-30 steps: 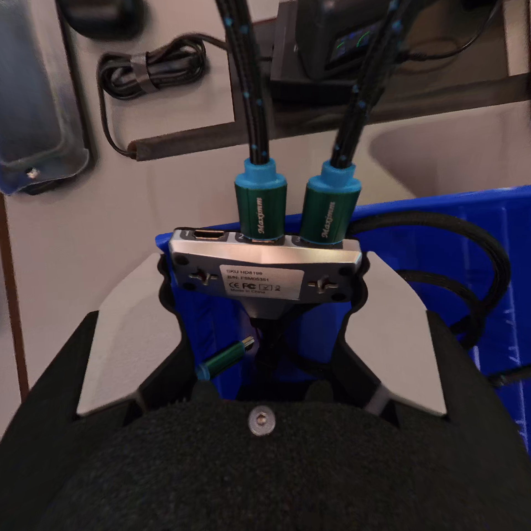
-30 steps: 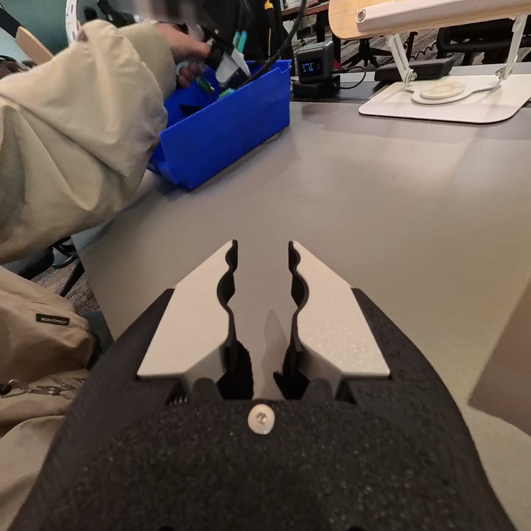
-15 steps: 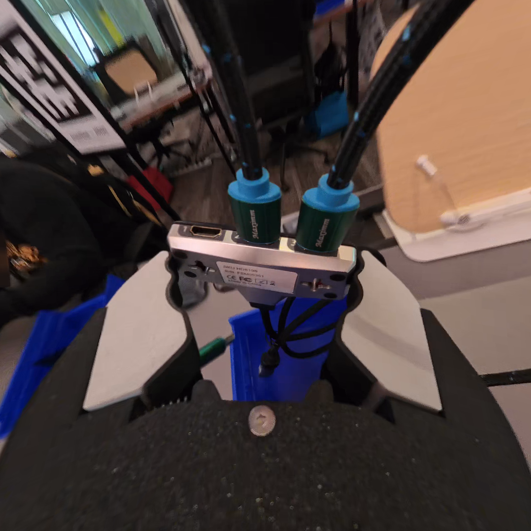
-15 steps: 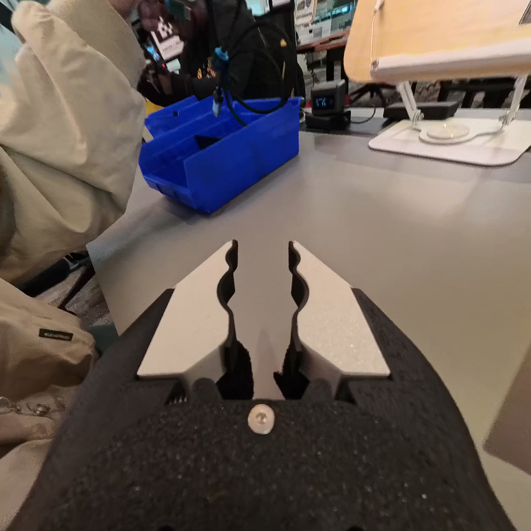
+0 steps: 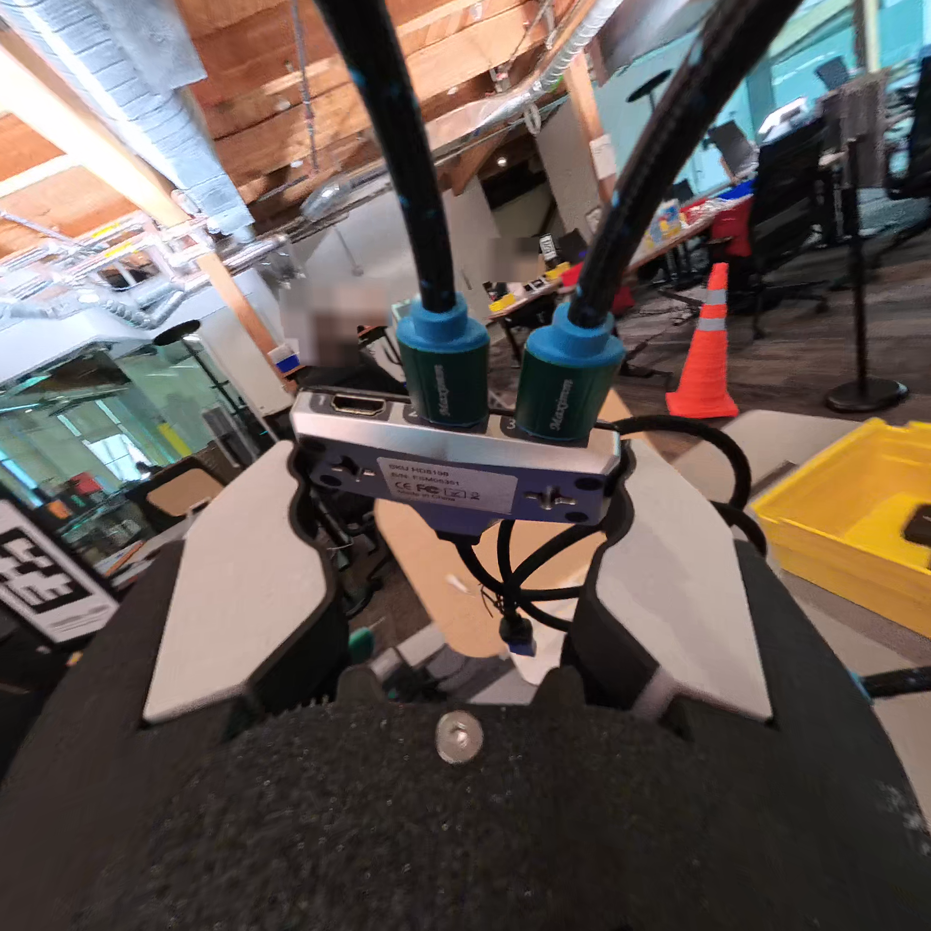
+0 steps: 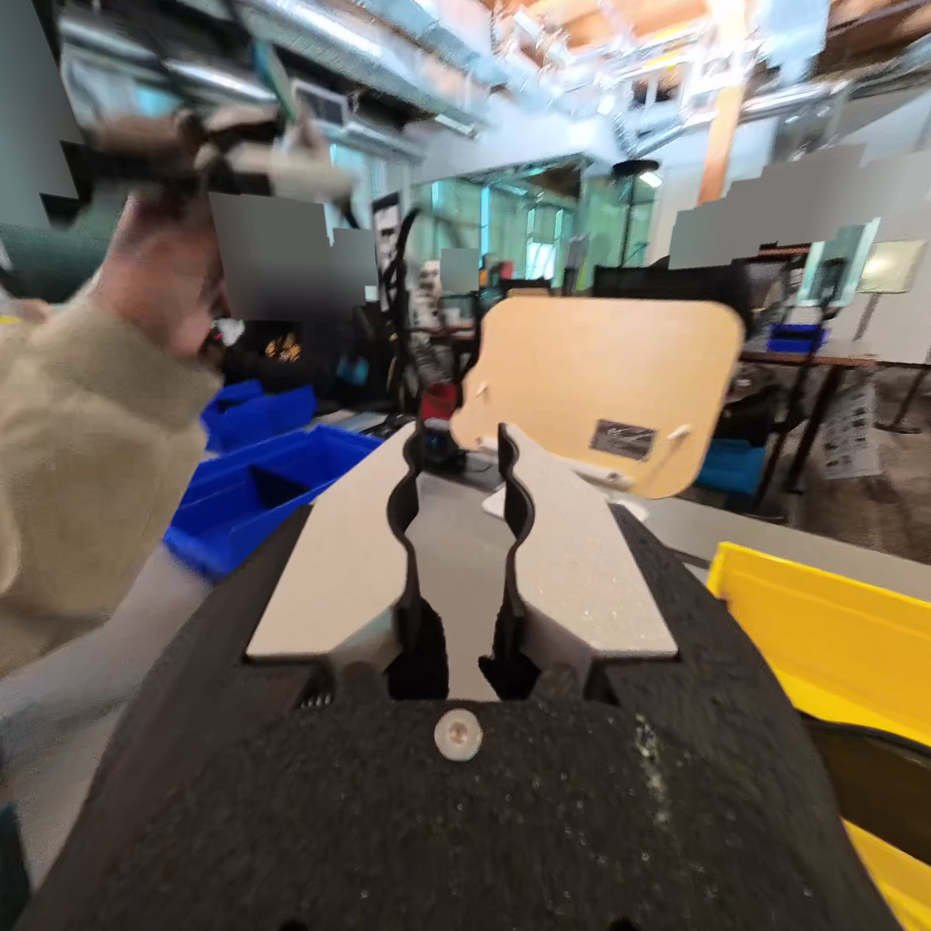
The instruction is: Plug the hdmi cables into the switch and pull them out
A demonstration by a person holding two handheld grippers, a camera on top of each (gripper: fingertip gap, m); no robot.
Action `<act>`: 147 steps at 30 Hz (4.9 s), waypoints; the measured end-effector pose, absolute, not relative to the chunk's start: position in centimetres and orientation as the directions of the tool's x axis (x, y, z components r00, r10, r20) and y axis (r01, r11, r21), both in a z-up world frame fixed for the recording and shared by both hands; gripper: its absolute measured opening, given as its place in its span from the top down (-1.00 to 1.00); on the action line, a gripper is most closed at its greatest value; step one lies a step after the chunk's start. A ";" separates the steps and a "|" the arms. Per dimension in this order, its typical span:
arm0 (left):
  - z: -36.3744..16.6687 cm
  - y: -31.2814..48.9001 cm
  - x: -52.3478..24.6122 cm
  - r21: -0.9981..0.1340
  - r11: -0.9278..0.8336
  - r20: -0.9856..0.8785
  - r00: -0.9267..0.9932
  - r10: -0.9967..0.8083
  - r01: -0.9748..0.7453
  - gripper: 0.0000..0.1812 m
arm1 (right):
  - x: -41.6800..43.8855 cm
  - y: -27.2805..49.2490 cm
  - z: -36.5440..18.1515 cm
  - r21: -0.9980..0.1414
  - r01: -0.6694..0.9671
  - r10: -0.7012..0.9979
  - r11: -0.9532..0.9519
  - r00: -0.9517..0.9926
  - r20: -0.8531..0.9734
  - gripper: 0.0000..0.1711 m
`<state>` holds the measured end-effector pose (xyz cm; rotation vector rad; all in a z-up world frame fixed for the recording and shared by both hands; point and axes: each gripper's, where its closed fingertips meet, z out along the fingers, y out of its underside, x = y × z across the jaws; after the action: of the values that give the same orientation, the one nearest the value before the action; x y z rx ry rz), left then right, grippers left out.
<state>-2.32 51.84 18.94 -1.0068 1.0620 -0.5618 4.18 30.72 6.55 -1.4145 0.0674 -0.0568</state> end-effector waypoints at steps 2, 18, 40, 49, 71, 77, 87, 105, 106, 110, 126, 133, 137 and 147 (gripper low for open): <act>14.4 49.2 -1.2 -0.892 0.447 -0.439 0.372 -0.818 -0.070 -0.24 | 6.6 29.4 7.7 -0.981 -0.018 -0.117 0.192 0.992 -0.041 0.68; -0.8 39.2 -0.2 -0.849 0.493 -0.528 0.357 -0.771 -0.190 -0.24 | -2.3 36.7 -1.3 -0.980 0.125 0.139 -0.156 0.985 0.103 0.65; -7.5 37.0 -6.6 -0.999 0.036 -0.021 -0.330 -0.944 -0.038 0.15 | -7.5 34.2 -7.0 -0.949 0.293 0.595 -0.115 0.785 0.170 0.78; -7.1 32.9 -9.0 -0.998 0.058 -0.069 -0.574 -0.816 0.038 0.65 | -9.6 33.2 -7.9 -0.952 0.284 0.693 -0.112 0.709 0.131 0.78; -8.5 32.2 -9.6 -0.969 0.242 -0.214 -0.615 -0.759 0.039 0.74 | -8.8 31.9 -10.3 -0.874 0.394 0.714 -0.282 0.695 0.083 0.79; -8.7 33.0 -8.6 -0.910 0.398 -0.398 -0.504 -0.766 0.114 0.74 | -7.1 32.7 -10.4 -0.887 0.341 0.683 -0.311 0.729 0.041 0.74; -11.1 35.6 -7.7 -0.687 0.720 -0.715 -0.268 -0.646 0.100 0.74 | 2.3 28.4 2.6 -0.979 0.129 0.180 -0.158 0.979 0.100 0.64; -12.0 34.5 -5.9 -0.368 0.921 -0.928 -0.113 -0.355 0.126 0.75 | -6.9 31.8 -10.9 -0.908 -0.196 0.043 -0.369 0.973 -0.228 0.72; -12.1 34.5 -5.8 -0.366 0.922 -0.928 -0.116 -0.353 0.126 0.75 | -6.7 31.9 -11.1 -0.910 -0.196 0.038 -0.367 0.974 -0.225 0.75; -12.2 34.9 -5.5 -0.373 0.920 -0.926 -0.110 -0.361 0.118 0.76 | -6.3 32.3 -11.2 -0.926 -0.179 0.032 -0.333 0.979 -0.201 0.76; -16.3 33.6 -5.5 -0.550 0.819 -0.817 -0.306 -0.489 0.161 0.73 | -6.6 30.9 -14.7 -0.863 -0.221 0.067 -0.455 0.957 -0.281 0.78; -15.0 40.2 -4.9 -0.650 0.759 -0.747 -0.161 -0.645 -0.025 0.75 | -1.7 27.2 -10.7 -0.909 -0.298 -0.069 -0.291 0.954 -0.291 0.79; -16.5 37.6 -3.9 -0.578 0.816 -0.792 -0.238 -0.562 -0.001 0.74 | 0.2 26.3 -10.5 -0.911 -0.309 -0.059 -0.274 0.951 -0.305 0.78; -14.5 40.9 -3.5 -0.706 0.704 -0.697 -0.106 -0.709 -0.070 0.75 | -2.5 23.3 2.6 -0.985 -0.089 0.270 -0.147 0.954 -0.127 0.78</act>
<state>-3.52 40.89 -14.51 -0.6476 1.6080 -0.6086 -2.52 23.26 2.64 -1.6914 -0.1380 0.3143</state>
